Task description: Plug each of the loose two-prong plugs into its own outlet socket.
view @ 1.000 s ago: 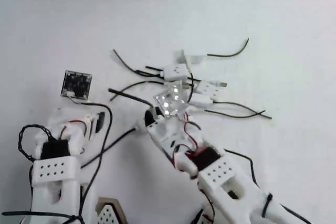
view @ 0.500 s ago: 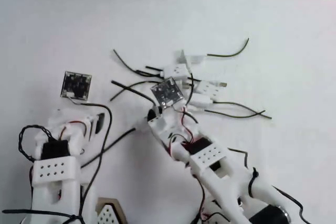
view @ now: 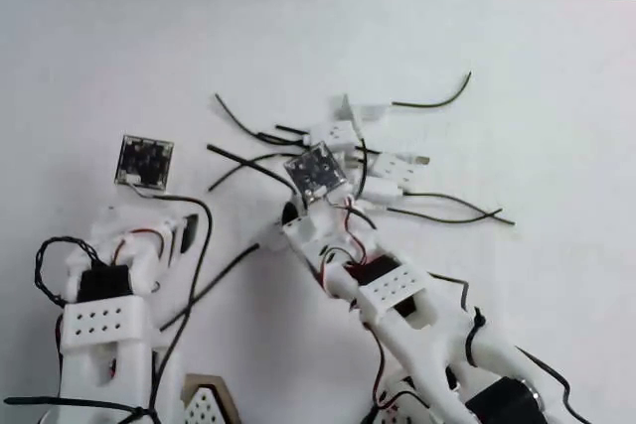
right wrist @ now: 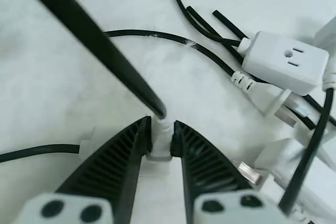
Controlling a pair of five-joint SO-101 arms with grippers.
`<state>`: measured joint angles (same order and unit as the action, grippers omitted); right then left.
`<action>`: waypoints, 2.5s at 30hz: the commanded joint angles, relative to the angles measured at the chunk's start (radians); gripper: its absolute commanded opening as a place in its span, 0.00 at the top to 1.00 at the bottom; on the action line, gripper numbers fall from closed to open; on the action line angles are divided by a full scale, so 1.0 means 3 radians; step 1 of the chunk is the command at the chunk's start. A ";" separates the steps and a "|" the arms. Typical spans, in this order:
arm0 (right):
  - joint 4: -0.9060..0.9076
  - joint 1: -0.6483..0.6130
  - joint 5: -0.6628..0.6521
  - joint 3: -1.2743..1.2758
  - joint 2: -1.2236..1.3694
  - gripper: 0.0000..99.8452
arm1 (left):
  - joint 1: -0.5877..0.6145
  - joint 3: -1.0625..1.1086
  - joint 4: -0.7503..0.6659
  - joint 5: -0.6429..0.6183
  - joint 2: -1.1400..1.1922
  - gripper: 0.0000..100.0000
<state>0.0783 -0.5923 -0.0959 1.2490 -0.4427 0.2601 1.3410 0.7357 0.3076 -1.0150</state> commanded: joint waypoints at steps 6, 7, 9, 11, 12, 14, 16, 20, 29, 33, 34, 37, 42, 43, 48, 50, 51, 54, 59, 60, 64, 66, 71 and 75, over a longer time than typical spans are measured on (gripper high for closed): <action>0.0304 0.0018 -0.0501 -0.0061 0.0064 0.98 | 0.0028 -0.0015 -0.0066 -0.0010 -0.0090 0.73; 0.0304 -0.0003 -0.0578 -0.0056 0.0064 0.98 | 0.0028 -0.0015 -0.0066 -0.0010 -0.0090 0.73; 0.0304 -0.0043 -0.0639 -0.0056 0.0069 0.98 | 0.0028 -0.0015 -0.0066 -0.0010 -0.0090 0.73; 0.0361 -0.0049 -0.0644 -0.0056 0.0064 0.98 | 0.0028 -0.0015 -0.0066 -0.0010 -0.0090 0.73; 0.0427 -0.0049 -0.0644 -0.0066 0.0043 0.98 | 0.0028 -0.0015 -0.0066 -0.0010 -0.0090 0.73; 0.0540 -0.0043 -0.0644 -0.0077 0.0038 0.98 | 0.0028 -0.0015 -0.0066 -0.0010 -0.0090 0.73; 0.0575 -0.0038 -0.0644 -0.0077 0.0038 0.98 | 0.0028 -0.0015 -0.0066 -0.0010 -0.0090 0.73; 0.0775 -0.0008 -0.0644 -0.0097 -0.0100 0.98 | 0.0028 -0.0015 -0.0066 -0.0010 -0.0090 0.73; 0.1332 0.0171 -0.0624 -0.0138 -0.0437 0.98 | 0.0028 -0.0015 -0.0066 -0.0010 -0.0090 0.73; 0.1343 0.0171 -0.0624 -0.0189 -0.0361 0.98 | 0.0028 -0.0015 -0.0066 -0.0010 -0.0090 0.73; 0.1337 0.0171 -0.0619 -0.0220 -0.0325 0.98 | 0.0028 -0.0015 -0.0066 -0.0010 -0.0090 0.73; 0.1322 0.0171 -0.0593 -0.0384 -0.0258 0.98 | 0.0028 -0.0015 -0.0066 -0.0010 -0.0090 0.73; 0.1542 0.0166 -0.0205 -0.0772 -0.0263 0.98 | 0.0028 -0.0015 -0.0066 -0.0010 -0.0090 0.73; 0.1629 0.0166 -0.0169 -0.0844 -0.0258 0.98 | 0.0028 -0.0015 -0.0066 -0.0010 -0.0090 0.73; 0.1772 0.0166 0.0010 -0.0987 -0.0263 0.98 | 0.0028 -0.0015 -0.0072 -0.0005 -0.0090 0.73; 0.1772 0.0161 0.0097 -0.0997 -0.0263 0.98 | 0.0028 -0.0015 -0.0072 -0.0005 -0.0090 0.73; 0.1762 0.0156 0.0123 -0.1002 -0.0263 0.98 | 0.0028 -0.0015 -0.0072 -0.0005 -0.0090 0.73; 0.1752 0.0069 0.0143 -0.1002 -0.0228 0.98 | 0.0028 -0.0015 -0.0072 -0.0005 -0.0090 0.73; 0.1747 0.0013 0.0215 -0.0987 -0.0228 0.98 | 0.0028 -0.0015 -0.0072 -0.0005 -0.0090 0.73; 0.1741 0.0013 0.0245 -0.0987 -0.0222 0.98 | 0.0028 -0.0015 -0.0072 -0.0005 -0.0090 0.73; 0.1516 0.0013 0.0251 -0.0880 -0.0222 0.98 | 0.0028 -0.0010 -0.0072 -0.0005 -0.0090 0.73; 0.1409 0.0018 0.0251 -0.0813 -0.0222 0.98 | 0.0028 -0.0010 -0.0072 -0.0005 -0.0090 0.73; 0.1394 0.0018 0.0251 -0.0793 -0.0222 0.98 | 0.0028 -0.0010 -0.0072 -0.0005 -0.0090 0.73; 0.1394 0.0018 0.0245 -0.0793 -0.0115 0.98 | 0.0028 -0.0010 -0.0072 -0.0005 -0.0090 0.73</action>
<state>0.5140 -0.5815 -0.0269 1.0203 -0.4948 0.2601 1.3410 0.7357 0.3092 -1.0150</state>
